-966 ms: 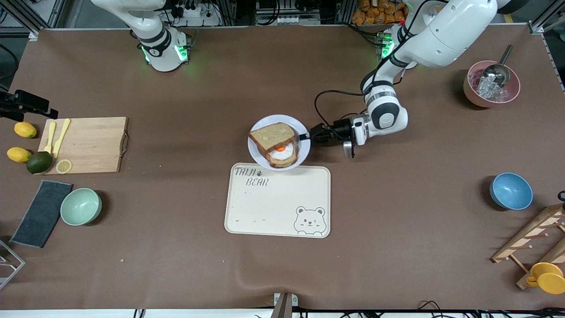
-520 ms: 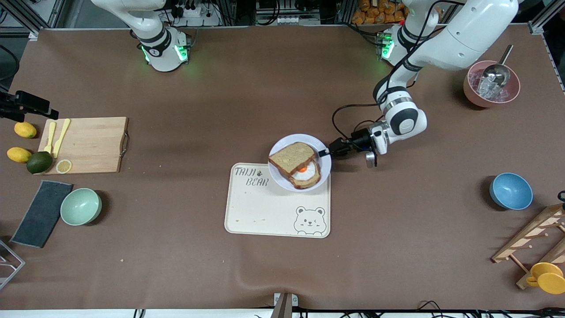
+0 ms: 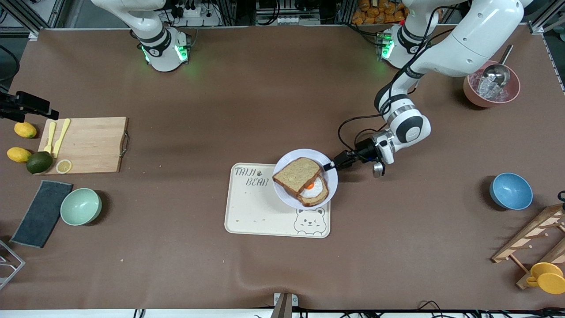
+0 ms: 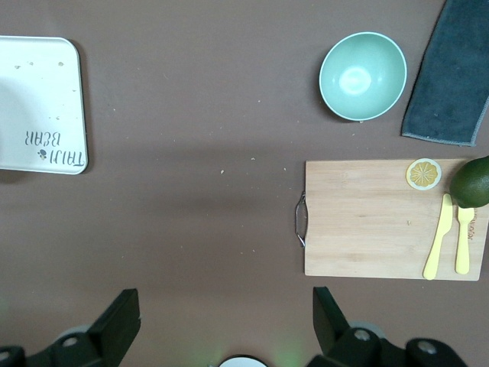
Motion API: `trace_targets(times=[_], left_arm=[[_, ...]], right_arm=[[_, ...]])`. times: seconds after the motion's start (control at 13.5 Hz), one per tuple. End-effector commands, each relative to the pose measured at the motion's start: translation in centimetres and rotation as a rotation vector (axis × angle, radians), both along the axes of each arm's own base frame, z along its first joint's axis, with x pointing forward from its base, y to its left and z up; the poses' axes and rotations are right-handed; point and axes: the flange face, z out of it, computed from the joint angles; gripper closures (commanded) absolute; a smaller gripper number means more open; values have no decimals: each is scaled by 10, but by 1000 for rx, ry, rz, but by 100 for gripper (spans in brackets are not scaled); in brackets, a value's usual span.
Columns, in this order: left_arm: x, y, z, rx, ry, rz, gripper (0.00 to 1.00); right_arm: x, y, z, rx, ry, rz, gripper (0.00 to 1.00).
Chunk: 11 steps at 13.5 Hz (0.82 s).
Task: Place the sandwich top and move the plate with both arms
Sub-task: 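Slide the plate with the left gripper onto the bear tray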
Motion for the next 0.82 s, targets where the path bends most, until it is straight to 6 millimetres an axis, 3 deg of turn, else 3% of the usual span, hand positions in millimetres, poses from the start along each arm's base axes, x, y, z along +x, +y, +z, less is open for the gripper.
trace_targets(times=[0.0,0.3,0.74], left_arm=[[16,-29,0,-10,13,52,100],[28,-48,-8,-9,38,89,100],[23,-61,-37,-16,66,98,100]], right_arm=[[-1,-2,-1,12,-3,-15,0],[0,-3,-3,13,3,-13,0],[1,-3,-4,13,3,-13,0]])
